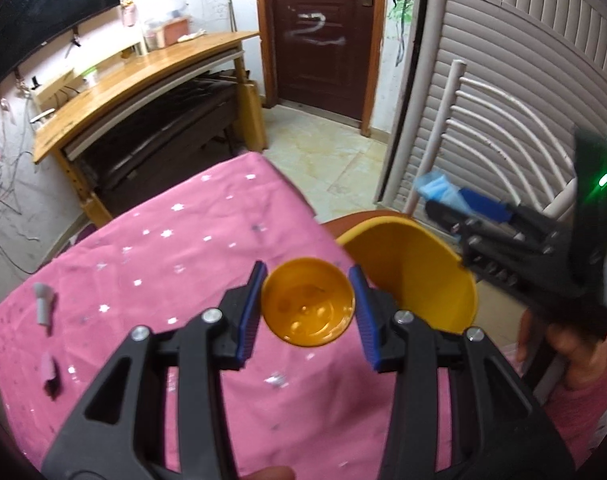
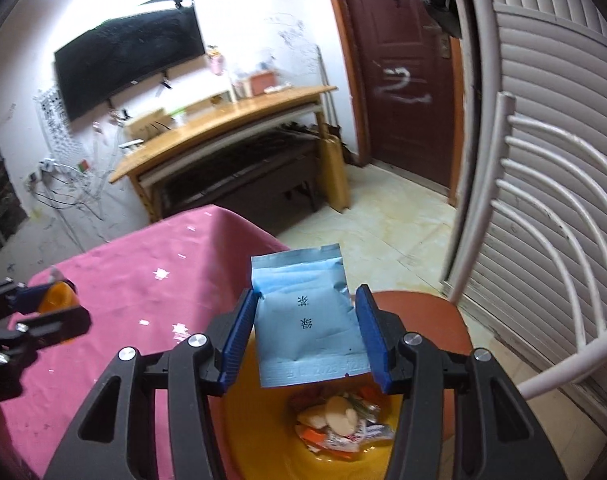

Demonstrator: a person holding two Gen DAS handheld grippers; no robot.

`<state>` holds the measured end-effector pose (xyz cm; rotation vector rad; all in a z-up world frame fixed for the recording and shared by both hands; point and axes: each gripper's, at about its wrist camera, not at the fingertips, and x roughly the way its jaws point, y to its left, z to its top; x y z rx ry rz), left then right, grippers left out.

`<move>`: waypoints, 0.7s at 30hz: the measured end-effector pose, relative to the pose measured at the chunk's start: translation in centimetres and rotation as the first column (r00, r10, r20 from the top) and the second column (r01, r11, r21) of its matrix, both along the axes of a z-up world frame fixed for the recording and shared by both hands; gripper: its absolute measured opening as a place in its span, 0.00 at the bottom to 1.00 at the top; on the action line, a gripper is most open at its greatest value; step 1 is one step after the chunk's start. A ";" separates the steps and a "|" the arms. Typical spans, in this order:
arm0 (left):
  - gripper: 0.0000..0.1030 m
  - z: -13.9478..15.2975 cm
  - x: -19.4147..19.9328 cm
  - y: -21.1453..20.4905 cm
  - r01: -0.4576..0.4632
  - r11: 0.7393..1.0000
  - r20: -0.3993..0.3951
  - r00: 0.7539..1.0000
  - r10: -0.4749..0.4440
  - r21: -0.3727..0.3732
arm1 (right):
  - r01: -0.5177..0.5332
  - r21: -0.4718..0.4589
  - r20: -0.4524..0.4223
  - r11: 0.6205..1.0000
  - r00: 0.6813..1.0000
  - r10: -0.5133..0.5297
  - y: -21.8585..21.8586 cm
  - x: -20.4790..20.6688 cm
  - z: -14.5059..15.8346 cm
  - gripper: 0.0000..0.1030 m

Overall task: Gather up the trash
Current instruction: 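Carry the orange cup and blue wipe packet over the yellow bin, then open both tools to drop the cup and wipe packet into the bin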

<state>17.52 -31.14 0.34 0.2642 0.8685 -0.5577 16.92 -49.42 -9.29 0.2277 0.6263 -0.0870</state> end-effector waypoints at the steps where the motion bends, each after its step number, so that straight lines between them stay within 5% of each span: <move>1: 0.39 -0.1 0.2 -0.4 0.004 1.000 -0.012 1.000 -0.004 -0.010 | 0.007 0.000 -0.010 1.000 1.000 -0.007 -0.2 0.1 -0.4 0.44; 7: 0.39 -0.7 1.2 -2.9 0.038 0.996 -0.074 0.996 -0.043 -0.075 | 0.014 0.028 -0.071 1.000 0.997 -0.012 -1.5 0.8 -2.1 0.46; 13: 0.39 -1.5 2.1 -4.7 0.051 0.991 -0.122 0.990 -0.065 -0.122 | 0.032 0.054 -0.115 0.998 0.993 -0.025 -2.2 1.3 -3.2 0.63; 17: 0.39 -1.9 2.6 -5.5 0.054 0.989 -0.143 0.987 -0.074 -0.139 | 0.060 0.052 -0.118 0.997 0.992 -0.054 -3.0 1.1 -3.4 0.64; 18: 0.41 -2.2 2.8 -5.8 0.052 0.988 -0.155 0.985 -0.074 -0.143 | 0.069 0.055 -0.115 0.996 0.991 -0.062 -3.2 1.0 -3.4 0.64; 20: 0.65 -2.4 2.9 -5.9 0.047 0.987 -0.168 0.983 -0.072 -0.153 | 0.082 0.058 -0.113 0.995 0.991 -0.076 -3.6 0.8 -3.3 0.64; 21: 0.65 -2.4 3.0 -5.9 0.046 0.987 -0.167 0.983 -0.072 -0.155 | 0.089 0.059 -0.112 0.994 0.990 -0.082 -3.8 0.8 -3.3 0.64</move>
